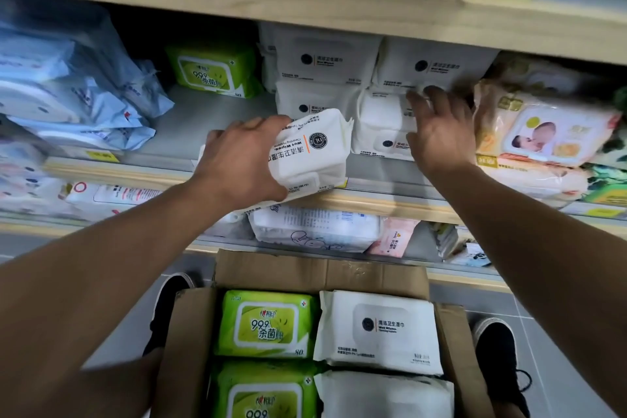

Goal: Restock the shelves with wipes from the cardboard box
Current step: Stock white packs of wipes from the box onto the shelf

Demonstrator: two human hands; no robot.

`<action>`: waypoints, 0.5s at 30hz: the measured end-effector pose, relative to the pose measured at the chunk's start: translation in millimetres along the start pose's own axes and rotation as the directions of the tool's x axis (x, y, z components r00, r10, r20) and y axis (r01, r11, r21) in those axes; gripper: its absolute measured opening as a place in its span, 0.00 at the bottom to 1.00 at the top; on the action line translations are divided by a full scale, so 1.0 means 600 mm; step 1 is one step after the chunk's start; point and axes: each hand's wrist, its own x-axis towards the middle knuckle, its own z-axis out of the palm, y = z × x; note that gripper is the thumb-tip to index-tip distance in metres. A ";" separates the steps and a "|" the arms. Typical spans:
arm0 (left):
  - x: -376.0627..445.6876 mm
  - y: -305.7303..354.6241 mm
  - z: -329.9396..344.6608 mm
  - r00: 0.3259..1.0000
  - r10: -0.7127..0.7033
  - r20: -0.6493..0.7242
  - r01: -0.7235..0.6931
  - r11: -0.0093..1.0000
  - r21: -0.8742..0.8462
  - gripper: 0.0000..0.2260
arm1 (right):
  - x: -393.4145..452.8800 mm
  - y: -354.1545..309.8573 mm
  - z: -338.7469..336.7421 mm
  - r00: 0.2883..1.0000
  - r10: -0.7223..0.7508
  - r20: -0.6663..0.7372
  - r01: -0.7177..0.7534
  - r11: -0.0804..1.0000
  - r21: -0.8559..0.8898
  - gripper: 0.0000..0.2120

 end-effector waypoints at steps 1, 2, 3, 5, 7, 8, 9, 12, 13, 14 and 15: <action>0.001 0.002 -0.006 1.000 0.010 -0.012 -0.009 1.000 0.029 0.44 | 0.000 0.000 -0.007 1.000 0.009 -0.001 -0.009 1.000 0.010 0.33; 0.004 0.005 -0.012 0.999 0.018 -0.028 -0.017 0.998 0.055 0.44 | 0.000 -0.002 -0.015 1.000 0.008 0.012 -0.008 1.000 0.018 0.33; 0.008 0.009 -0.019 0.999 0.024 -0.045 -0.020 0.997 0.077 0.44 | -0.001 -0.005 -0.022 1.000 -0.003 0.029 0.002 1.000 0.023 0.33; 0.019 0.015 -0.030 0.997 0.021 -0.079 -0.013 0.994 0.105 0.43 | -0.009 -0.012 -0.031 0.997 -0.035 0.063 0.032 0.999 0.033 0.34; 0.040 0.021 -0.038 0.995 0.017 -0.103 -0.004 0.992 0.123 0.43 | -0.018 -0.018 -0.035 0.995 -0.054 0.089 0.050 0.998 0.045 0.34; 0.053 0.023 -0.040 0.994 0.016 -0.105 -0.001 0.990 0.138 0.43 | -0.022 -0.020 -0.036 0.994 -0.061 0.094 0.057 0.997 0.048 0.34; 0.067 0.027 -0.040 0.995 0.011 -0.102 0.005 0.988 0.156 0.43 | -0.026 -0.019 -0.036 0.993 -0.068 0.100 0.064 0.997 0.050 0.34; 0.111 0.027 -0.025 0.998 -0.018 -0.068 0.031 0.983 0.182 0.44 | -0.032 -0.014 -0.036 0.990 -0.086 0.114 0.078 0.995 0.068 0.35; 0.125 0.027 -0.014 0.998 -0.020 -0.052 0.029 0.982 0.186 0.44 | -0.034 -0.014 -0.035 0.990 -0.088 0.113 0.079 0.994 0.079 0.35; 0.139 0.028 -0.002 0.999 -0.015 -0.040 0.022 0.981 0.191 0.44 | -0.035 -0.014 -0.033 0.990 -0.090 0.110 0.081 0.993 0.091 0.35; 0.151 0.031 0.009 1.000 -0.010 -0.030 0.015 0.981 0.194 0.44 | -0.035 -0.015 -0.032 0.990 -0.092 0.105 0.082 0.992 0.098 0.35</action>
